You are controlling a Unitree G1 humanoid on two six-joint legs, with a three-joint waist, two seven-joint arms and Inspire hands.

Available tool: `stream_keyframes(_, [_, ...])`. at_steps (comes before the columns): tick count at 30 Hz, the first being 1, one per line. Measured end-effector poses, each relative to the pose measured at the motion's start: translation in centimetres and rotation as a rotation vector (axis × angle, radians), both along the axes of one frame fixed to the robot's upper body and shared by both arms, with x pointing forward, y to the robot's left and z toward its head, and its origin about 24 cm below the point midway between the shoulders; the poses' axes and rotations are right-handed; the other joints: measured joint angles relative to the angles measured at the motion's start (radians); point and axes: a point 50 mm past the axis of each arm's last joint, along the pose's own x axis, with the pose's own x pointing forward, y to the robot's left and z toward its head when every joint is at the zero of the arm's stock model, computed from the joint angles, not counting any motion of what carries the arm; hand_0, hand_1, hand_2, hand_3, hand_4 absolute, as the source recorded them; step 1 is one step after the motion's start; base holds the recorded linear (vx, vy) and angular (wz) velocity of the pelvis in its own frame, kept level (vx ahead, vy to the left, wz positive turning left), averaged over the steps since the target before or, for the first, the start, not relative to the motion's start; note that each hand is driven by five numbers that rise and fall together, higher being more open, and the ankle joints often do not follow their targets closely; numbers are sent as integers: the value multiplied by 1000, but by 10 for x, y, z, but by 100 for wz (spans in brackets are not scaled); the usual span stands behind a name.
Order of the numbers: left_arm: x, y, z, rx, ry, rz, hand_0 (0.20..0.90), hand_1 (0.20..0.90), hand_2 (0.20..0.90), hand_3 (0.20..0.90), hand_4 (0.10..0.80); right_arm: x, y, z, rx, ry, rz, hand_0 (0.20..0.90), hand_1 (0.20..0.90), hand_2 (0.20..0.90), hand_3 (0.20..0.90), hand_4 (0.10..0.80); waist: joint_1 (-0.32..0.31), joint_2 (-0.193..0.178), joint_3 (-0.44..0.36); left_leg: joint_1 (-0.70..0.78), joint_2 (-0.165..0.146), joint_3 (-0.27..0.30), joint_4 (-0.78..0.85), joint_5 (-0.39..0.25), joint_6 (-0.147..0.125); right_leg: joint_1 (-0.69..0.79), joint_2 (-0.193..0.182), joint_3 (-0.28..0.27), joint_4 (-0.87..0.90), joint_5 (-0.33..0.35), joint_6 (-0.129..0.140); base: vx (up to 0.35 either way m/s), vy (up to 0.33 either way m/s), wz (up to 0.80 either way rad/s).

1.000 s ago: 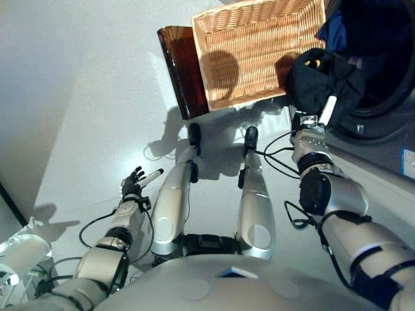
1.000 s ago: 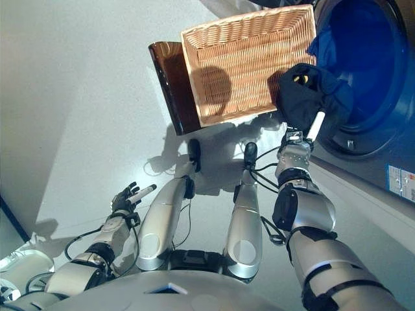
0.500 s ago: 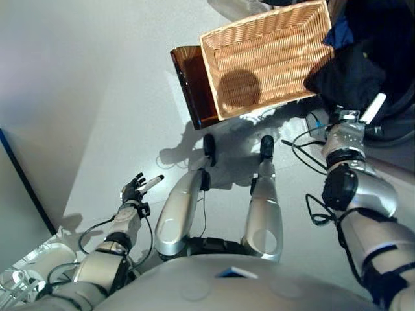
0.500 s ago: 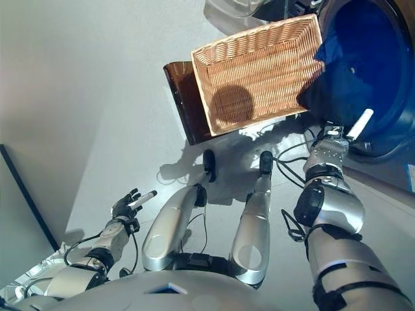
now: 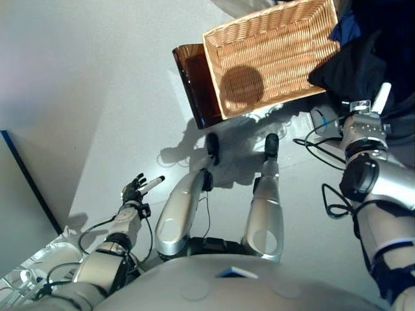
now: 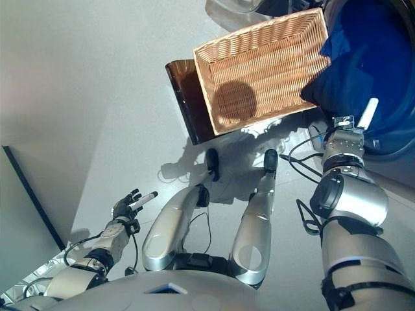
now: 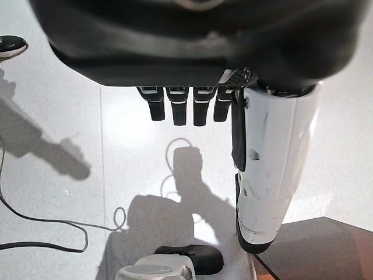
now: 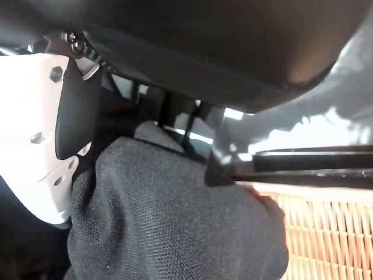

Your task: Pick up the clothes and place them into the washing machine

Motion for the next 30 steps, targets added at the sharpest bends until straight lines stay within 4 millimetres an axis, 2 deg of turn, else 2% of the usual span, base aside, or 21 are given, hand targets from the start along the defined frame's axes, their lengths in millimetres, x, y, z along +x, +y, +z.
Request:
stream_keyframes(5, [0,0,0,-1,-1,2,900,900,900,900,800,1,2,0,10,-8,-2,200,200,200,200,300,0,-4,3,1,1,-2,-1,4,9,9,1,-2,-12,3,4,6,0,0])
stream_keyframes(15, [0,0,0,-1,-1,2,900,900,900,900,800,2,1,2,-2,-28,-2,200,200,200,200,300,-1,-5,3,16,1,-3,-1,2,8,24,1,-3,-11,3,4,8,4,-1])
stream_keyframes(24, [-2,1,-1,1,4,3,900,900,900,900,800,8,-2,21,-3,-62,-32,200,200,200,200,300,-2,-2,0,51,-1,0,-18,1,12,54,-1,-1,-26,5,7,5,0,-2])
stream_keyframes(30, [-1,-1,-1,-2,2,-2,900,900,900,900,800,9,2,18,-90,-10,23,200,200,200,200,300,-9,-1,0,55,0,9,-17,4,15,53,-1,4,-25,5,7,-15,-15,-3])
